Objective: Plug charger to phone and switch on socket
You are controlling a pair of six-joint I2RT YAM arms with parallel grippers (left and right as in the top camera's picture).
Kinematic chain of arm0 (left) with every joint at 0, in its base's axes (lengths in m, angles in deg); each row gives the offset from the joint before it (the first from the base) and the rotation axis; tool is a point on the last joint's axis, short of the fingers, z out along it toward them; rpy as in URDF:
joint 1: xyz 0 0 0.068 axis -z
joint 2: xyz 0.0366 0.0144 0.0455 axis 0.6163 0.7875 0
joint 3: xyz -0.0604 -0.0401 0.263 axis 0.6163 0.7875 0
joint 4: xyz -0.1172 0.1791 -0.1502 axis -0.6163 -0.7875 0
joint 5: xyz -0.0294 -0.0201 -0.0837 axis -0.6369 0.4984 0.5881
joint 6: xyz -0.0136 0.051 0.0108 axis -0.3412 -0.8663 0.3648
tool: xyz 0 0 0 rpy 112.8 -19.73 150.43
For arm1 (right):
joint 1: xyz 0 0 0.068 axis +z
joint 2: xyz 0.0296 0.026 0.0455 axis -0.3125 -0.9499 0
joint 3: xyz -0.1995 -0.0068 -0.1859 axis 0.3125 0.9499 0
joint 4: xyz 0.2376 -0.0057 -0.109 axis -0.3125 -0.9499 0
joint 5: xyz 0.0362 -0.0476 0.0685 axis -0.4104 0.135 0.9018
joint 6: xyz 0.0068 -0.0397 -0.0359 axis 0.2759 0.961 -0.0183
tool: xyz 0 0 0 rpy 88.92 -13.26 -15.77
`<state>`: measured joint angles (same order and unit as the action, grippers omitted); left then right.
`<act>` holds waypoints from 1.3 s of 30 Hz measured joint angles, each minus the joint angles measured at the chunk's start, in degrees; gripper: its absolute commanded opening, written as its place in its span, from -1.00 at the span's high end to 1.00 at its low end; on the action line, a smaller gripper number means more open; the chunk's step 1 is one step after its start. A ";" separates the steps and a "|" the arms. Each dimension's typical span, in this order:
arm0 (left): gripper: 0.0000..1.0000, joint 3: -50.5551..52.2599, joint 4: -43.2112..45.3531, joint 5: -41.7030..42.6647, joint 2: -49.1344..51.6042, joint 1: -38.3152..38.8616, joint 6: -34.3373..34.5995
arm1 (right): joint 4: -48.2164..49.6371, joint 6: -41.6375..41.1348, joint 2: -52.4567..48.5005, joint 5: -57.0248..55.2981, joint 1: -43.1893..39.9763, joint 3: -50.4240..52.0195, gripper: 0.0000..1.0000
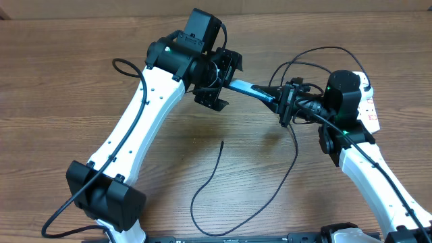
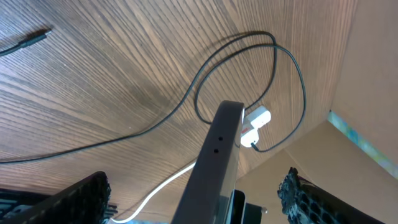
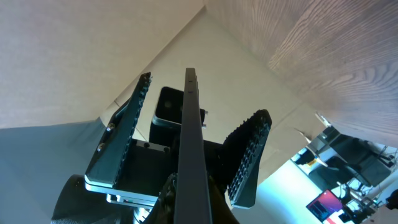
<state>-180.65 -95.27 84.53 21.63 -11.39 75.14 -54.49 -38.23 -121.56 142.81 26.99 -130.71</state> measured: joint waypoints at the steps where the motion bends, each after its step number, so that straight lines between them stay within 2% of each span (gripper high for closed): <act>1: -0.74 0.00 0.02 -0.07 0.15 0.00 0.00 | 0.00 0.00 -0.04 -0.20 0.04 0.02 0.93; 20: -0.44 0.00 1.09 -0.81 2.75 0.02 0.00 | -0.44 -0.02 -0.74 -3.78 0.59 0.17 0.93; 30: -0.16 0.00 1.09 -0.85 2.78 0.02 -0.02 | -0.44 -0.02 -0.74 -4.28 1.07 0.17 0.93; 39: -0.21 0.00 1.09 -2.75 2.78 0.37 -0.22 | -0.28 0.00 -0.74 -4.70 1.60 0.17 0.93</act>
<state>-180.65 -94.18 81.78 24.40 -11.02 74.93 -54.78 -38.23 -122.30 138.11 28.58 -130.53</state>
